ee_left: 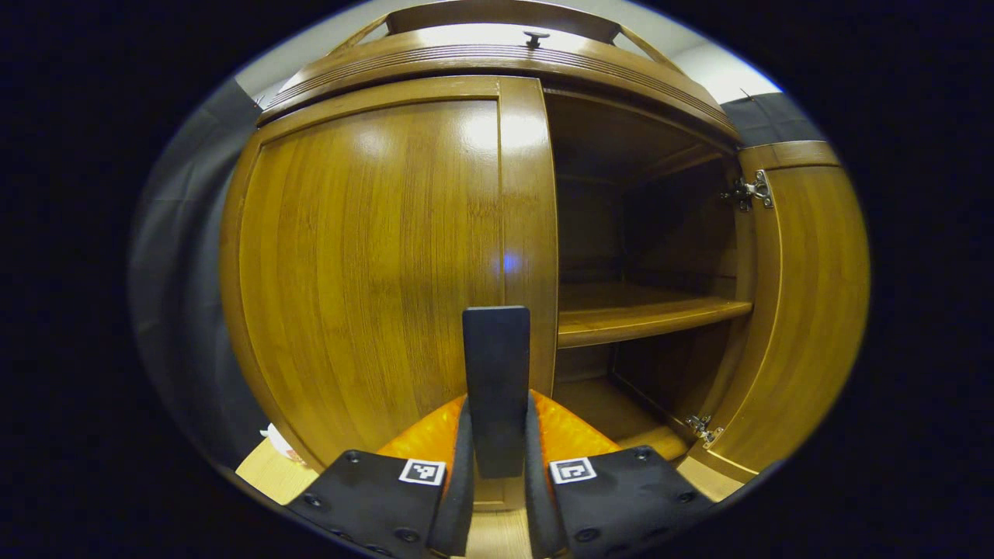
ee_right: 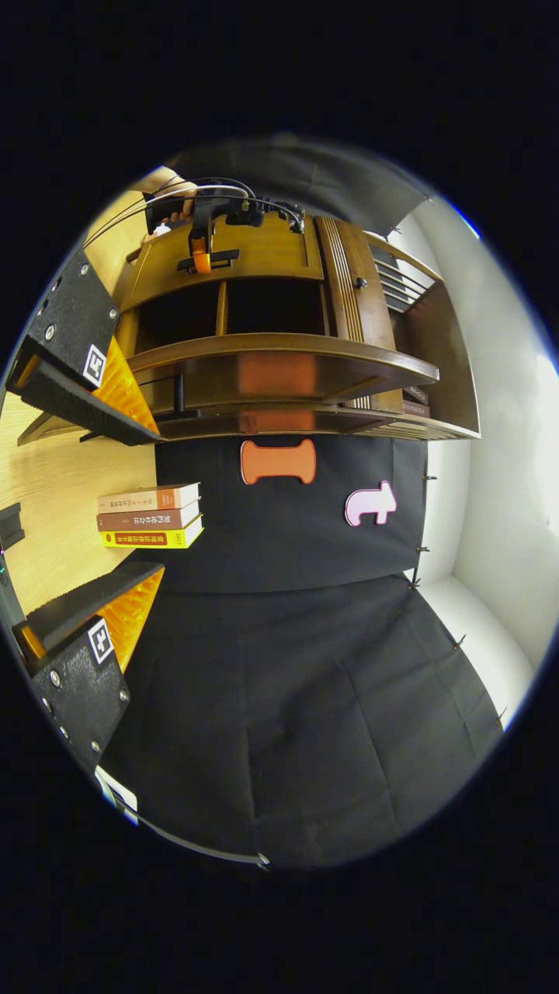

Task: Open the right door of the double-door shoe cabinet with the right hand, and open the left door with the left hand.

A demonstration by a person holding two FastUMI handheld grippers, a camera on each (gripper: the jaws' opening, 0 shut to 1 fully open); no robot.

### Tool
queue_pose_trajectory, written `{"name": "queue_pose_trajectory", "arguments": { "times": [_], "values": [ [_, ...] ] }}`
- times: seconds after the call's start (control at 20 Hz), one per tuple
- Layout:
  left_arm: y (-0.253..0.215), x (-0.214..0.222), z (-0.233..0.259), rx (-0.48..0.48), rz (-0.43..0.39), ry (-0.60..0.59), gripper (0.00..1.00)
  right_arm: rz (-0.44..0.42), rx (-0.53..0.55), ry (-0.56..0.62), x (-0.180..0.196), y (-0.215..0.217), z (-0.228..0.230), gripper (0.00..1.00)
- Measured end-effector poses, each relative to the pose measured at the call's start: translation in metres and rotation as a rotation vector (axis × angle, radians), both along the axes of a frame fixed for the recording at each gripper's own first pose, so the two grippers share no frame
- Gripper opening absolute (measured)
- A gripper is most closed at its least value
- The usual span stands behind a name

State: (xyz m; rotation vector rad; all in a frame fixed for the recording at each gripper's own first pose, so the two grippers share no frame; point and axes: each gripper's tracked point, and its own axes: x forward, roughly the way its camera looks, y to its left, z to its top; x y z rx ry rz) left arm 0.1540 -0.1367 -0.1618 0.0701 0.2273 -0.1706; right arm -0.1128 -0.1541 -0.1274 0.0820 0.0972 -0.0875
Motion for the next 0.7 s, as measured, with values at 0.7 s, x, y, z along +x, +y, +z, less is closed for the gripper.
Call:
{"name": "queue_pose_trajectory", "arguments": {
  "times": [0.7],
  "values": [
    [0.029,-0.088,0.018,-0.074,-0.126,0.024,0.26,0.038,-0.037,-0.023,-0.007,0.041,0.03,0.92]
  ]
}}
